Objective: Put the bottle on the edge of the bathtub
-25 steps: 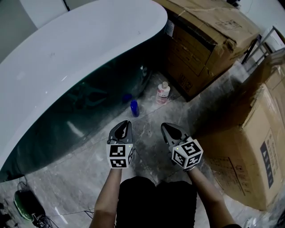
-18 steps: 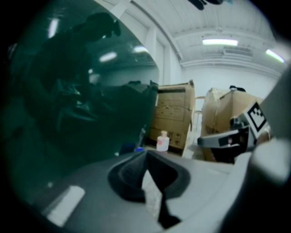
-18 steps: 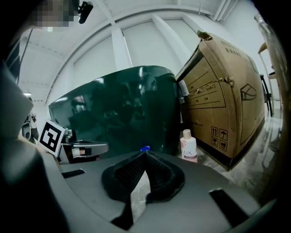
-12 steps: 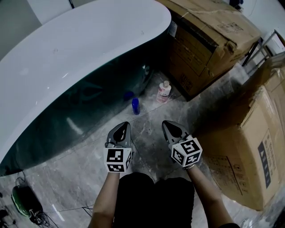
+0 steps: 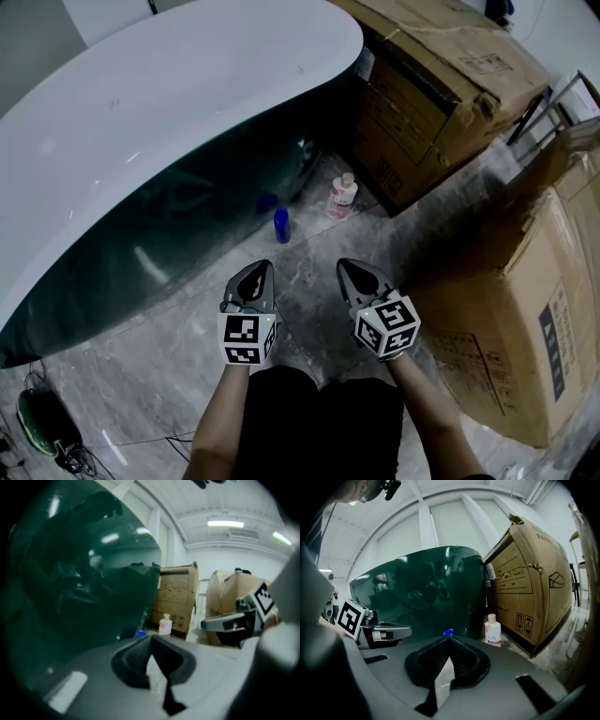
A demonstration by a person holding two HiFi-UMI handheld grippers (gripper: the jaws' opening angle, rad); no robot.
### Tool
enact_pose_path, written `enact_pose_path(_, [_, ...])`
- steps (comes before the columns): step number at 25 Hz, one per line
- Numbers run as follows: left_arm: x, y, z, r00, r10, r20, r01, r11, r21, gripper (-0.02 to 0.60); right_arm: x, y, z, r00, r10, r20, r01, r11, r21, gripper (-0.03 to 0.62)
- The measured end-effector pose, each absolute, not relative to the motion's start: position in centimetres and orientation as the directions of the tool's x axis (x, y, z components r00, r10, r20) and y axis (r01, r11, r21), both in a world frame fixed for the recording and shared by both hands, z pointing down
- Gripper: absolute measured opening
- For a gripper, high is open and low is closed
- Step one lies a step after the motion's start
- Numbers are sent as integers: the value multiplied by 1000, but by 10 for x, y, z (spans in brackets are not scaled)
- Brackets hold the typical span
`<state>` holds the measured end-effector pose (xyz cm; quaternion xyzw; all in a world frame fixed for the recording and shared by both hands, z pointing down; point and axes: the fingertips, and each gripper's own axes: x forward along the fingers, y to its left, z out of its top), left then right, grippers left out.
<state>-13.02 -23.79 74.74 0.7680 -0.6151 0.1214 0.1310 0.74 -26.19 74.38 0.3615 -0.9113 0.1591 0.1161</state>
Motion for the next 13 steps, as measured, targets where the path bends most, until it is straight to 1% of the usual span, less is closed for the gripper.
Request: enact_pose_path(13, [-144, -243, 756, 183, -916, 357, -983, -165, 82, 6, 2, -264, 749, -722, -605, 337, -683, 701, -204, 0])
